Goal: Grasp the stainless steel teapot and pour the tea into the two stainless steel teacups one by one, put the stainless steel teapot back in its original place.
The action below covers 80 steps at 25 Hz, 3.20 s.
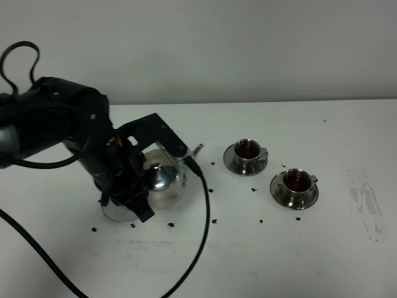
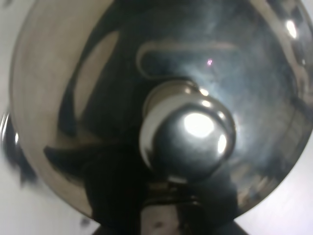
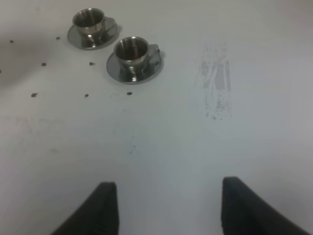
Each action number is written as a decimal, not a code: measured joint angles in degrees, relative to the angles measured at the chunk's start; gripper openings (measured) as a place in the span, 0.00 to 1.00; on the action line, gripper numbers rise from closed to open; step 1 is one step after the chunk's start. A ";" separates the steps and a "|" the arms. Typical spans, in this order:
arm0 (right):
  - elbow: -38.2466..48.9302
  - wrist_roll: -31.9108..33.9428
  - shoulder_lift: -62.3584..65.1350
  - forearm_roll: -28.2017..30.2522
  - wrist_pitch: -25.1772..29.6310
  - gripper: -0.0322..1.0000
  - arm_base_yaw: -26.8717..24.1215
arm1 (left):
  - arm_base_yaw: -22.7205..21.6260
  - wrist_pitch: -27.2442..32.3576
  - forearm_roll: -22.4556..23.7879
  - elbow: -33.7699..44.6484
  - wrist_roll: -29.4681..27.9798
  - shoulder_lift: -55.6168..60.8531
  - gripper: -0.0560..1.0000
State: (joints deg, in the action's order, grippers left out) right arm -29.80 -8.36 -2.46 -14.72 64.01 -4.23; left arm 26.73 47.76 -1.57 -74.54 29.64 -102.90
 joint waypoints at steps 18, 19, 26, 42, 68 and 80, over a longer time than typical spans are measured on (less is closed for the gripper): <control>0.00 0.00 0.00 0.00 0.00 0.48 0.00 | -9.60 -0.35 2.43 2.90 -8.13 -3.25 0.22; 0.00 0.00 0.00 0.00 0.00 0.48 0.00 | -9.81 -0.92 2.43 2.90 -8.28 -3.66 0.22; 0.00 0.00 0.00 0.00 0.00 0.48 0.00 | -9.91 -3.45 2.44 2.90 -11.08 -6.37 0.22; 0.00 0.00 0.00 0.00 0.00 0.48 0.00 | -9.91 -5.13 1.20 2.90 -11.31 -7.01 0.22; 0.00 0.00 0.00 0.00 0.00 0.48 0.00 | -9.91 -6.07 0.99 2.90 -11.61 -8.95 0.22; 0.00 0.00 0.00 0.00 0.00 0.48 0.00 | -9.91 -6.00 0.97 2.90 -13.28 -8.95 0.34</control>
State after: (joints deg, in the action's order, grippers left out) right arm -29.80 -8.36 -2.46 -14.72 64.01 -4.23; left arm 16.82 41.76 -0.60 -71.64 16.37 -111.85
